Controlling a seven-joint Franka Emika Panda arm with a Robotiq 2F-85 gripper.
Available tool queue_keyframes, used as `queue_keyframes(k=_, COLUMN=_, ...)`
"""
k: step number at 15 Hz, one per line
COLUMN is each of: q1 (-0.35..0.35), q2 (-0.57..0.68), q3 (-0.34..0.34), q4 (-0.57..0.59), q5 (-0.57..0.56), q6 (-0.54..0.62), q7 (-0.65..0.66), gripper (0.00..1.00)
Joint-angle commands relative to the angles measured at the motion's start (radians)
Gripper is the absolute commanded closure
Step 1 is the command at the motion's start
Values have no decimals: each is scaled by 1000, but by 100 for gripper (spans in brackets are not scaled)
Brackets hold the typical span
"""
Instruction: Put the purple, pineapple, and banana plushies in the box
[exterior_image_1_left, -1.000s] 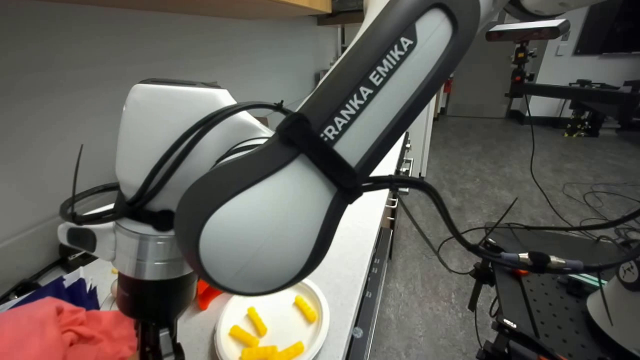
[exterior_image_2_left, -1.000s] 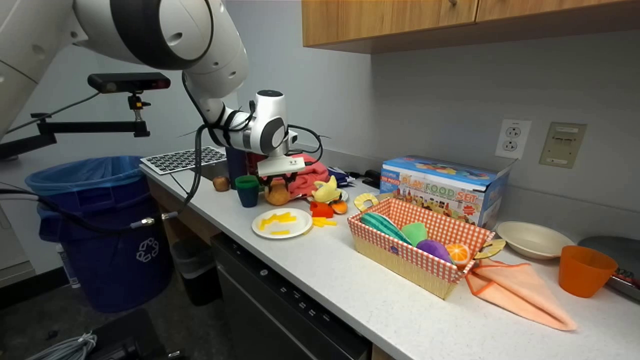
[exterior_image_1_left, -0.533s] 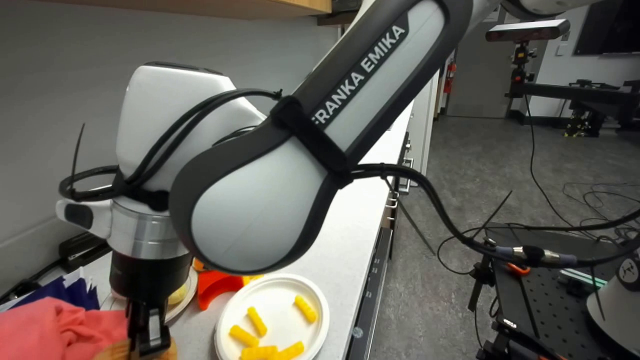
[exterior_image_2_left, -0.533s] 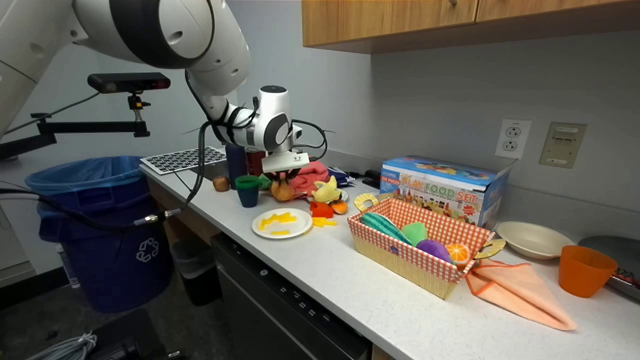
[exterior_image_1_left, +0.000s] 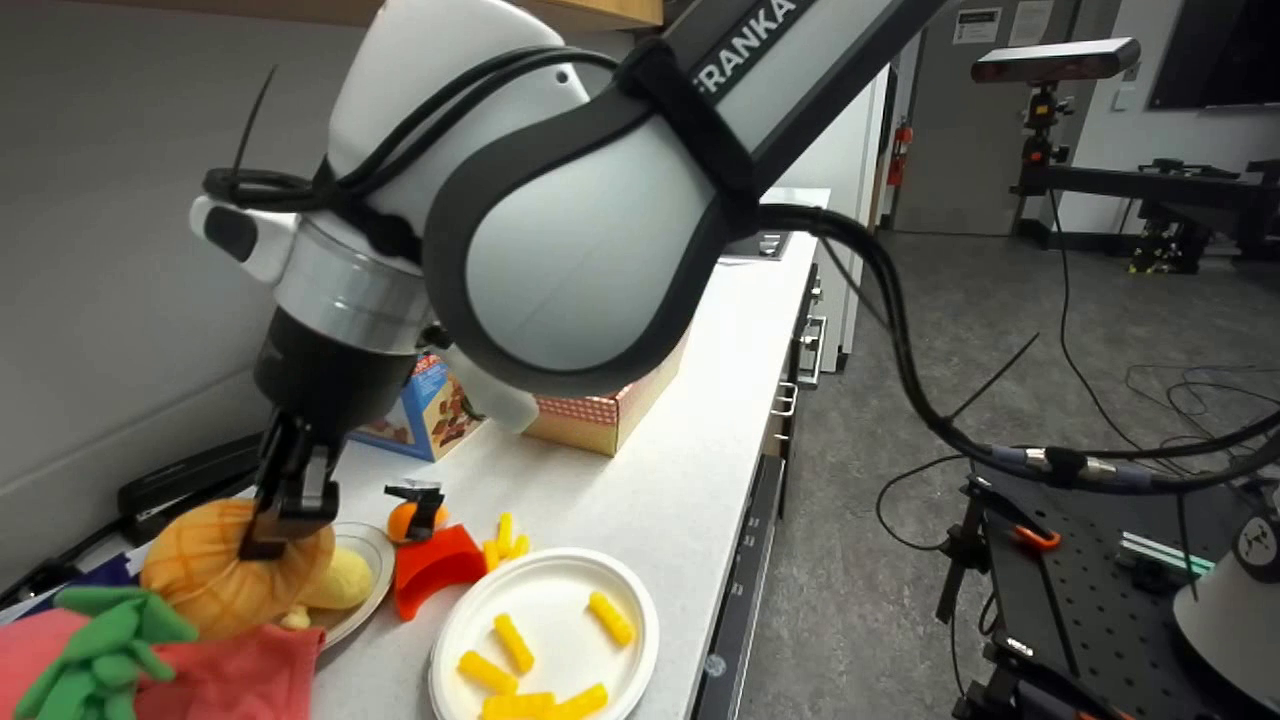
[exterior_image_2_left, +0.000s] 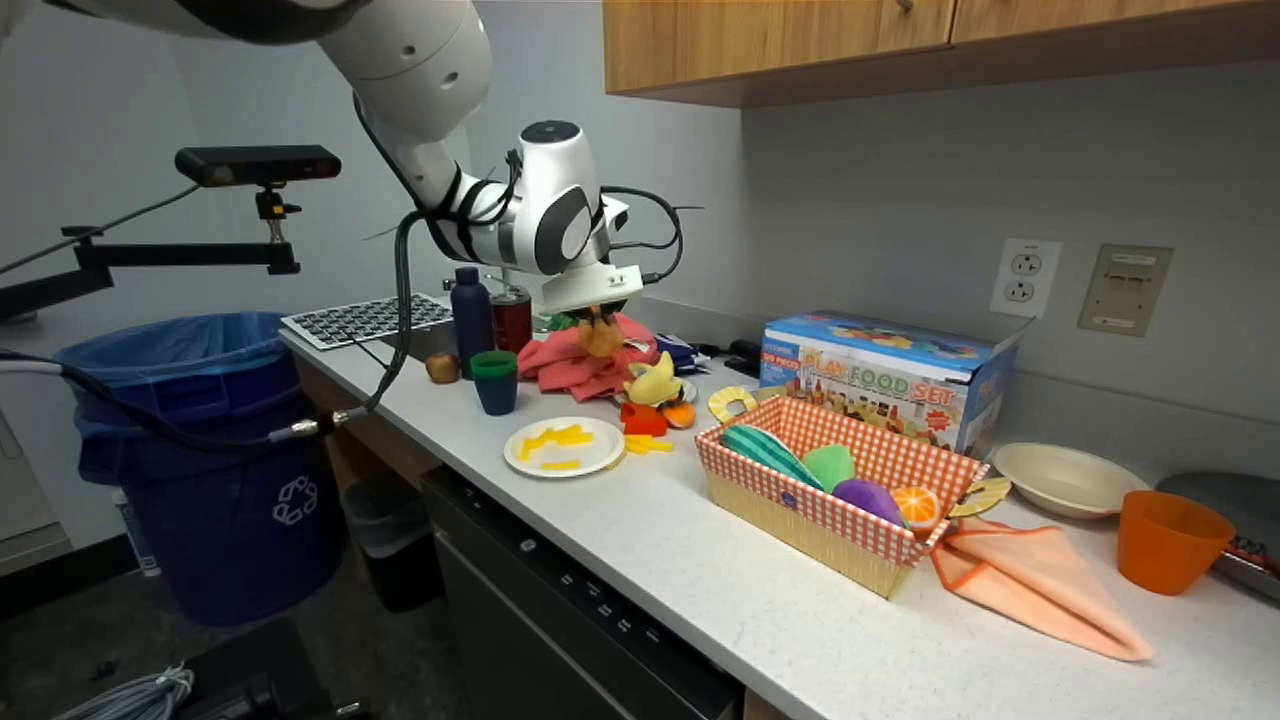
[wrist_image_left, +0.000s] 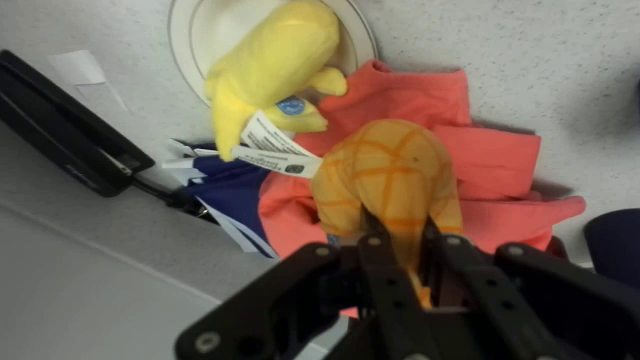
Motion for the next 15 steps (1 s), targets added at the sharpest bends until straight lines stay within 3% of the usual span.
queue_keyframes(k=1, q1=-104, q2=-142, q3=46, q4=-188, q5=76, q6=117, q7=0, gripper=96)
queue_keyframes(k=5, q1=-243, q2=-233, q3=134, q4=-326, q5=188, q6=236, q7=-9, gripper=96)
queue_keyframes(k=8, q1=-376, q2=-281, q3=254, q4=-393, q5=277, q6=274, q7=-23, gripper=96)
queue_keyframes(k=9, q1=-447, q2=-269, q3=345, q4=-393, q5=307, q6=283, q7=-61, gripper=58)
queue_keyframes(k=10, q1=-486, q2=-259, q3=410, q4=-391, q5=308, q6=298, q7=-95, gripper=57)
queue_keyframes(k=12, q1=-531, q2=-207, q3=537, q4=-368, q5=277, q6=323, q7=-153, gripper=44)
queue_keyframes(k=15, q1=-433, q2=-159, q3=559, q4=-317, q5=207, q6=321, q7=-164, gripper=19)
